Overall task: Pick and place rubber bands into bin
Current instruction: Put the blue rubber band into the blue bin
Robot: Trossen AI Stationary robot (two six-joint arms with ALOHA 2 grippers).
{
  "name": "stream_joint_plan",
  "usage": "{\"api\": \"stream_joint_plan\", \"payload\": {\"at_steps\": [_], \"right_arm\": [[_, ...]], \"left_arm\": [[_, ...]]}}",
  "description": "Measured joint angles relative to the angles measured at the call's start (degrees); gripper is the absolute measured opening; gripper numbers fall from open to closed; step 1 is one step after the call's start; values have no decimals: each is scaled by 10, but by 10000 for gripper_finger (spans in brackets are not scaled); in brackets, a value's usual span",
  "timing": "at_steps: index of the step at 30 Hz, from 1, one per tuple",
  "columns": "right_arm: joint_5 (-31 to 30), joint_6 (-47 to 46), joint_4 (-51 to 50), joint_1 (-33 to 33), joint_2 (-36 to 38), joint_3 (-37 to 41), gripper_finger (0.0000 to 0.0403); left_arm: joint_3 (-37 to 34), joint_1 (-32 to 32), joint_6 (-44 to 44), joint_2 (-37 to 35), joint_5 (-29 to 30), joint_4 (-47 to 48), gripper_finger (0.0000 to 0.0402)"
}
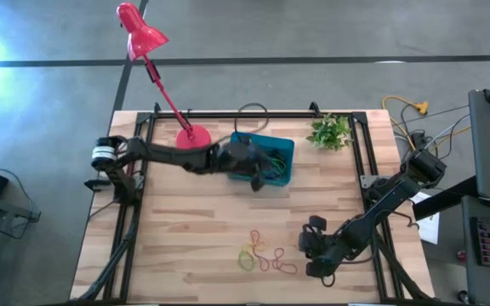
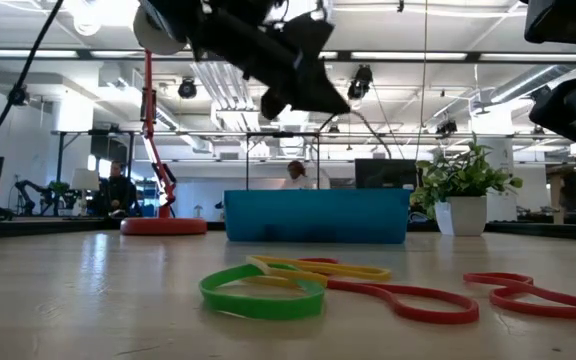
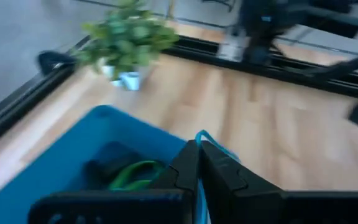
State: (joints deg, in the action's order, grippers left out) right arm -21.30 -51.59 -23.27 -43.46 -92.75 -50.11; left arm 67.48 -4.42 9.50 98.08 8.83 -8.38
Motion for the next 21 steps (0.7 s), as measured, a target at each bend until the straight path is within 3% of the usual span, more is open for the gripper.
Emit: {"api": "stream_joint_plan", "payload": {"at_steps": [8,13,21], "right_arm": [[-70,-132,1,0,0,0,61],[-104,-190,11,0,0,0,61],[-104,-192,61,17,0,0,61]], "left_arm": [[-4,-94,-40,0,-71,46,0],[-15,-120,-42,1,-73,91,0],[-15,-145,-73,1,-32,147,0]]}}
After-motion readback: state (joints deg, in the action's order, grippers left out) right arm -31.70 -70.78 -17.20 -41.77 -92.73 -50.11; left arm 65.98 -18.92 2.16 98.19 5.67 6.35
